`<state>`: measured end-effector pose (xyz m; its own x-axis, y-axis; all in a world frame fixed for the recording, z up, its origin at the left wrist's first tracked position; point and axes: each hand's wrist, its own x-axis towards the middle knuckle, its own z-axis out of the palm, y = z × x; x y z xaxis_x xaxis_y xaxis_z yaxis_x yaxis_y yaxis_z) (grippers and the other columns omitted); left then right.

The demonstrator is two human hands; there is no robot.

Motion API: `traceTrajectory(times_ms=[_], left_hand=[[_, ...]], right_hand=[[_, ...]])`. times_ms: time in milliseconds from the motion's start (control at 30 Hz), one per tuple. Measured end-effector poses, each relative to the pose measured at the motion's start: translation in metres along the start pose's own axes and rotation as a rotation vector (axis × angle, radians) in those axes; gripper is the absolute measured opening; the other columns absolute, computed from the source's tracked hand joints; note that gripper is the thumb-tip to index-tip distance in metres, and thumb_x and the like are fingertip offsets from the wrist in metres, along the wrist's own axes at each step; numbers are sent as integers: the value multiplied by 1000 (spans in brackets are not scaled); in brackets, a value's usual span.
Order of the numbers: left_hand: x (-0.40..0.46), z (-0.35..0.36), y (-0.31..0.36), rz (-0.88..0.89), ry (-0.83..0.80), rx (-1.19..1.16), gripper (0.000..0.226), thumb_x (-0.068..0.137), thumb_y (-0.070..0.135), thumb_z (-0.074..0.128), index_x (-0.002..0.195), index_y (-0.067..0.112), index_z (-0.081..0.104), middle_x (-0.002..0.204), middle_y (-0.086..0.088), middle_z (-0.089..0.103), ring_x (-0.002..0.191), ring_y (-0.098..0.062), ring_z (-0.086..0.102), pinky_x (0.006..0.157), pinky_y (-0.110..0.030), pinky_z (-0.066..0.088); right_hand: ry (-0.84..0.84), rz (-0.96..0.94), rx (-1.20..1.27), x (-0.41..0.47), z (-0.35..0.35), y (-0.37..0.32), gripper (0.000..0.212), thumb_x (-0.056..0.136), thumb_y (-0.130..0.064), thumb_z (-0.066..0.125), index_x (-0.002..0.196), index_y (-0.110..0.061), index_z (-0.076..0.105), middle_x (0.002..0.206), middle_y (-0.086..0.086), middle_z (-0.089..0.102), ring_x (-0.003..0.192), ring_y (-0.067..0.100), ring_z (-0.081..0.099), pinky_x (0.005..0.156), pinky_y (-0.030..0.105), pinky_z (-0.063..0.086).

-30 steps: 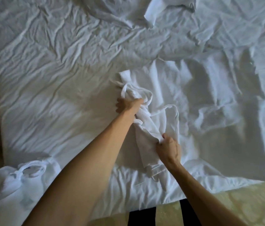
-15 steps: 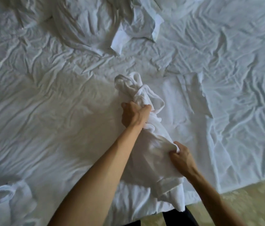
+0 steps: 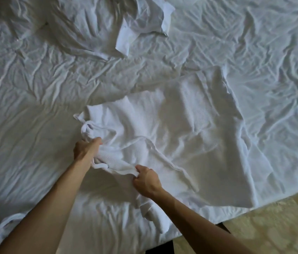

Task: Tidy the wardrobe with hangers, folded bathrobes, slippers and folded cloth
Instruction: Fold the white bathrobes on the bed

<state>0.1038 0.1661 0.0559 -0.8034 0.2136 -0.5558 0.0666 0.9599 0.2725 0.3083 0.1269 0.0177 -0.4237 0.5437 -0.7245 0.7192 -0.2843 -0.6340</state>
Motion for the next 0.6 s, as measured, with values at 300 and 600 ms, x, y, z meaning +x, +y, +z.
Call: traceTrajectory(times_ms=[300, 600], left_hand=[[-33, -2, 25, 262, -103, -28, 38, 70, 44, 61, 89, 11, 66, 87, -11, 73, 76, -31, 71, 66, -37, 60], [-175, 107, 161, 471, -284, -158, 43, 85, 37, 63, 114, 6, 58, 114, -17, 69, 103, -37, 67, 82, -38, 54]], right_hand=[[47, 31, 202, -23, -20, 11, 18, 89, -17, 48, 94, -10, 64, 94, 6, 69, 89, 28, 67, 74, 35, 52], [314, 159, 450, -83, -182, 69, 18, 89, 0, 51, 91, -4, 68, 79, 13, 75, 72, 27, 73, 60, 37, 61]])
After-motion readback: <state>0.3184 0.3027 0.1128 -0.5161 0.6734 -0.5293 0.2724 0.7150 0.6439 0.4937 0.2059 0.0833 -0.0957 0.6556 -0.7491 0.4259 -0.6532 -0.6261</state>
